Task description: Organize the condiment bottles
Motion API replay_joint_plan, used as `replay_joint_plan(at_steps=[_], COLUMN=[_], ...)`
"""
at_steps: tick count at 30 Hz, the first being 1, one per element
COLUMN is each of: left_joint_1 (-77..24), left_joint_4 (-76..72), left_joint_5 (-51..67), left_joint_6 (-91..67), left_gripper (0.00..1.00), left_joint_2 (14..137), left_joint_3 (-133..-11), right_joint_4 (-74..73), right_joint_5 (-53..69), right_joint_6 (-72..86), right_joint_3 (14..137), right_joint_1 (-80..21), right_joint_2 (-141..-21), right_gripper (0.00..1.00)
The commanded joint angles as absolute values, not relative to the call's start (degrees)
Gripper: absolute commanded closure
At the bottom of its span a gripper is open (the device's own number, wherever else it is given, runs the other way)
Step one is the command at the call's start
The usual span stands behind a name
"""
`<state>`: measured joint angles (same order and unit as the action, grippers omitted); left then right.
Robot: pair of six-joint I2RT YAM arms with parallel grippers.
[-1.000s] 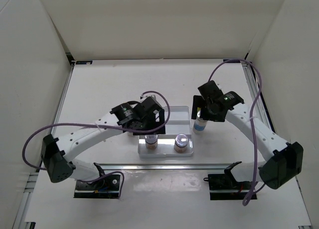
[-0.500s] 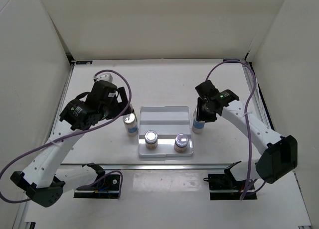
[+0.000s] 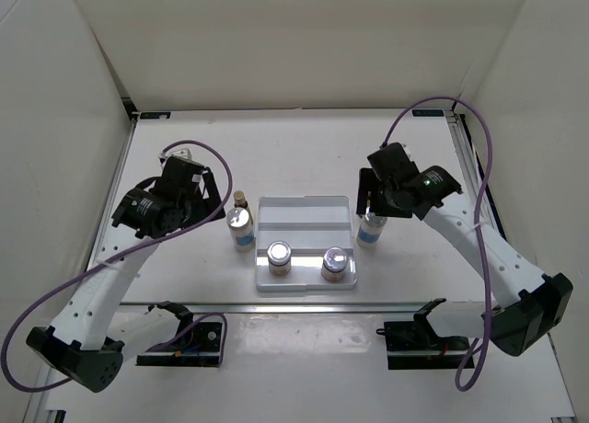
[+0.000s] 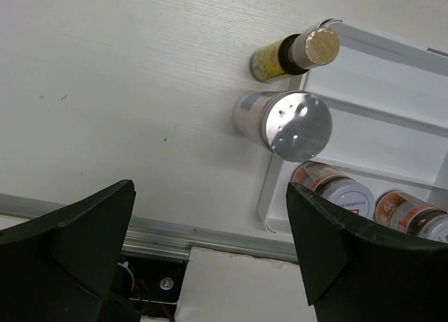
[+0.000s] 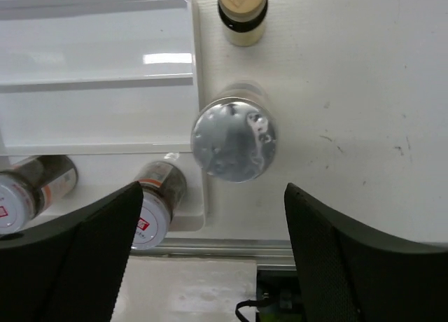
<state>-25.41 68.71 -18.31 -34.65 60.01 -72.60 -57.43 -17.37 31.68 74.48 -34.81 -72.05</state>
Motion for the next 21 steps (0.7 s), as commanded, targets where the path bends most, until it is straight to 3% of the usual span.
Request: replay_joint_plan(at_steps=[1, 4, 16, 19, 21], left_joint_1=[-24.7, -24.2, -22.4, -21.9, -21.9], left_joint_4=[67.9, 67.9, 66.3, 64.9, 64.2], left_joint_5=[-17.1, -17.7, -20.4, -20.4, -20.4], left_joint_6=[-33.2, -32.6, -29.8, -29.8, -29.8], left_gripper=[0.0, 0.0, 0.0, 0.0, 0.0], left_joint_2=[60.0, 60.0, 59.5, 59.5, 59.5], left_joint_3=[-71.3, -70.8, -67.9, -66.5, -66.5], right_joint_4=[-59.8, -59.8, -55.5, -54.3, -54.3], right_joint_5=[-20.5, -21.2, -18.9, -18.3, -17.7], right_joint_6=[31.5, 31.5, 30.8, 30.8, 30.8], right_joint_3=[75.4, 74.9, 70.1, 69.6, 69.6], right_joint_1=[-34.9, -34.9, -30.5, -30.5, -30.5], right_joint_2=[-72.6, -72.6, -79.7, -80.4, -81.0], right_gripper=[0.13, 0.0, 0.02, 0.11, 0.23])
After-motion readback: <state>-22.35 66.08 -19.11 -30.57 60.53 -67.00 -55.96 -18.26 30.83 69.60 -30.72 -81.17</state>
